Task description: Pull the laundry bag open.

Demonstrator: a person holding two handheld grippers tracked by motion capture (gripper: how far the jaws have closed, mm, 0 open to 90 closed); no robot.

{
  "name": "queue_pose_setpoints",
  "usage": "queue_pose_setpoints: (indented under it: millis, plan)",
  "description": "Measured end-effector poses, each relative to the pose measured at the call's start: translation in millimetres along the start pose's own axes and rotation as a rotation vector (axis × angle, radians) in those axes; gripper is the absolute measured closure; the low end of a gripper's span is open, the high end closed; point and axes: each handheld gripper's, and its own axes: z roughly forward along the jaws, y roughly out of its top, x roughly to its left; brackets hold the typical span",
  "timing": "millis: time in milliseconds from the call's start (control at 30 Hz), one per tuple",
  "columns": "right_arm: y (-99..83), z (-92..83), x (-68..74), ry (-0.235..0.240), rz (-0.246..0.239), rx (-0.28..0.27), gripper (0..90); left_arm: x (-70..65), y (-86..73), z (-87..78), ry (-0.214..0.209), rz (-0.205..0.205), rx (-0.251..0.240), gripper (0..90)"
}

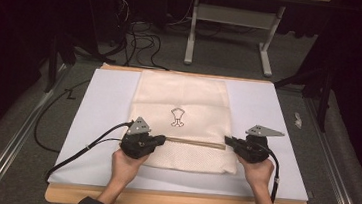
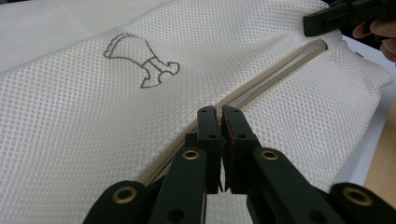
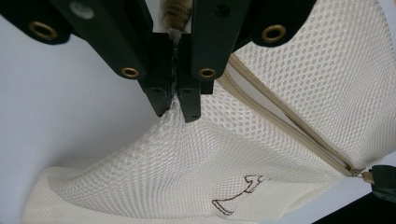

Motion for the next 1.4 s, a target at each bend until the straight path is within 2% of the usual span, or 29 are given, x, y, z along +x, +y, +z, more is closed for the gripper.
queue_pose_setpoints:
  millis: [133, 300, 500, 800, 1300, 1400]
  plan:
    - [-0.1, 0.1, -0.1, -0.001, -0.002, 0.002, 88.5, 0.6, -0.6, -1.3, 0.006, 0.003, 0.000, 87.1]
    - [-1.2, -3.1, -4.2, -0.013, 0.011, 0.001, 88.4, 4.9, -3.8, -5.9, 0.007, -0.019, -0.008, 87.1]
    - [-1.6, -3.6, -5.6, -0.014, 0.011, -0.002, 88.4, 6.7, -4.7, -8.8, 0.013, -0.018, -0.011, 87.1]
    - [-3.5, -8.0, -10.7, -0.036, 0.016, 0.004, 88.3, 12.9, -9.6, -15.4, 0.025, -0.039, -0.017, 87.1]
    - [-4.8, -8.8, -13.4, -0.027, 0.038, 0.001, 88.2, 13.7, -11.9, -17.8, 0.039, -0.033, -0.009, 87.1]
    - [-4.8, -9.3, -14.2, -0.036, 0.036, 0.001, 88.1, 14.7, -13.0, -19.3, 0.054, -0.030, -0.007, 87.1]
